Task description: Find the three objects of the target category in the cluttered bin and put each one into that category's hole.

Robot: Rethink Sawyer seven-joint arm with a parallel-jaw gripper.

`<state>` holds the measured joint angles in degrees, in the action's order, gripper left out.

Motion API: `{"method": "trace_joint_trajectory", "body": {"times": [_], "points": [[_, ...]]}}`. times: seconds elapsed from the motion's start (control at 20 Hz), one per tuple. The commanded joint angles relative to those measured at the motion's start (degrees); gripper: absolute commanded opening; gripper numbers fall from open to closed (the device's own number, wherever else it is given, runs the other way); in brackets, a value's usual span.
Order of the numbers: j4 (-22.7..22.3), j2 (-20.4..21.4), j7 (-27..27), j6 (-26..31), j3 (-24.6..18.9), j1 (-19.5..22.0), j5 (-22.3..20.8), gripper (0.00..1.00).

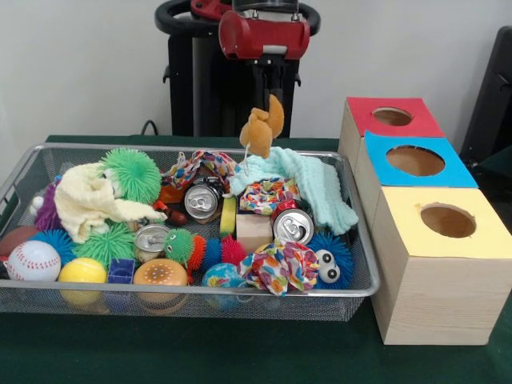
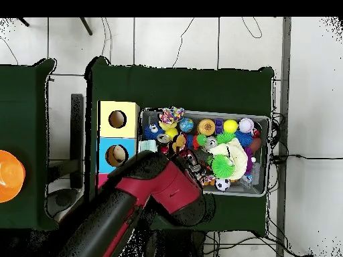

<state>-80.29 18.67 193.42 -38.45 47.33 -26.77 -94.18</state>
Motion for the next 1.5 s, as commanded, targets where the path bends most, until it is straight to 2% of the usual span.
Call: {"method": "trace_joint_trajectory", "body": {"times": [0.05,1.0,1.5], "points": [[-1.9,-3.9,29.1,-7.8,-1.2,-2.2,-2.8,0.0],[0.3,-5.7,38.8,-9.9,2.8,-6.0,-4.7,0.0],[0.5,-6.6,46.5,-10.7,5.3,-9.5,-4.3,0.0]]}}
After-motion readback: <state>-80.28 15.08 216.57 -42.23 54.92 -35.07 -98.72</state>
